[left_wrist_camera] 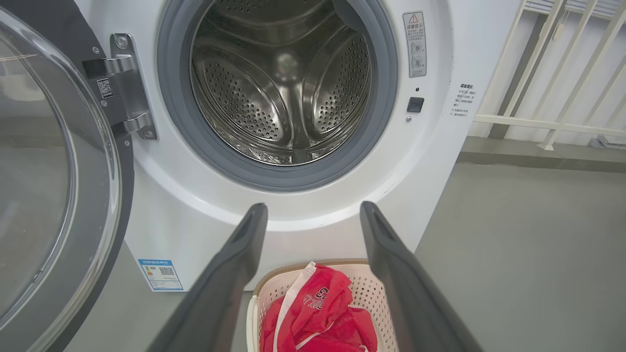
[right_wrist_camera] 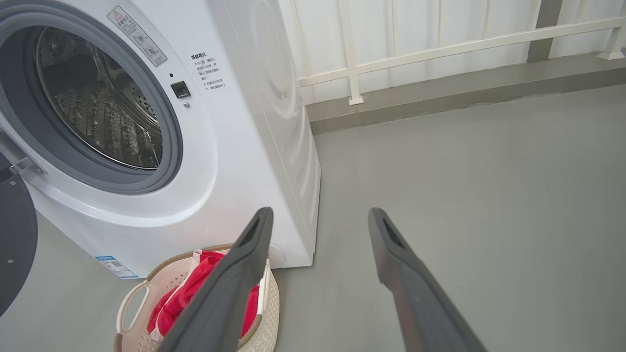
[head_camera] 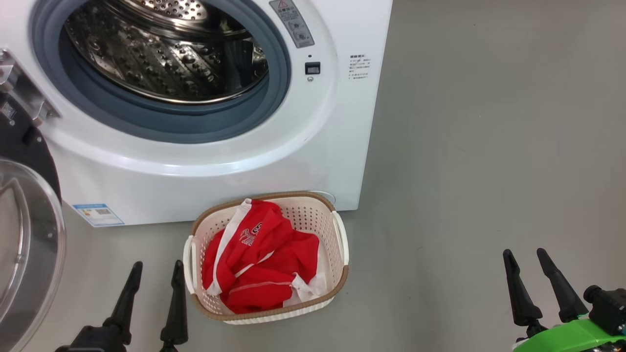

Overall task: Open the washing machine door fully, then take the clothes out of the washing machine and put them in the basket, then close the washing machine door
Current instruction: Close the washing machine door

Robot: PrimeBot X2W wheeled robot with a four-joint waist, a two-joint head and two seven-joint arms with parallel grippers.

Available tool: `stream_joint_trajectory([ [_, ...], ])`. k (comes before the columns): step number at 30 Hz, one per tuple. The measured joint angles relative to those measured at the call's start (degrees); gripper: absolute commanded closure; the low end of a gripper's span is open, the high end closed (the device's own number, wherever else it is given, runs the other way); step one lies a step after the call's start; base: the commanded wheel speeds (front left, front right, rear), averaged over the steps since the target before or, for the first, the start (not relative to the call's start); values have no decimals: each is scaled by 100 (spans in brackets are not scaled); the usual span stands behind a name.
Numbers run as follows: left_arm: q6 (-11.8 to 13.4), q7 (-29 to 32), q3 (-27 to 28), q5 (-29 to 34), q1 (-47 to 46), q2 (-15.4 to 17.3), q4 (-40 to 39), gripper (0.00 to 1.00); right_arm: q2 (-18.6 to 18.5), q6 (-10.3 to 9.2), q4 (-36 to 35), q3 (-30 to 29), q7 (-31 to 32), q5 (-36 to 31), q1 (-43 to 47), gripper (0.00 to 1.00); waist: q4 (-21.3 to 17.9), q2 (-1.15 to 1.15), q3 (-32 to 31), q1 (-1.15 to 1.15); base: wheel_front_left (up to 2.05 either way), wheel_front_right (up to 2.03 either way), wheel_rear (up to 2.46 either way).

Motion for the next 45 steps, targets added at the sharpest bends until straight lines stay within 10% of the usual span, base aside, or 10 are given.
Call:
stream_joint_trajectory([
  [23,63,0,-141,-293,1,1,59,0,-21,0,-1,8,0,0,11,0,338,0,-37,0,-5,5,0],
  [45,558,0,-754,-823,243,12,46,0,-209,0,-8,221,0,0,62,0,1972,0,-129,0,0,0,0],
])
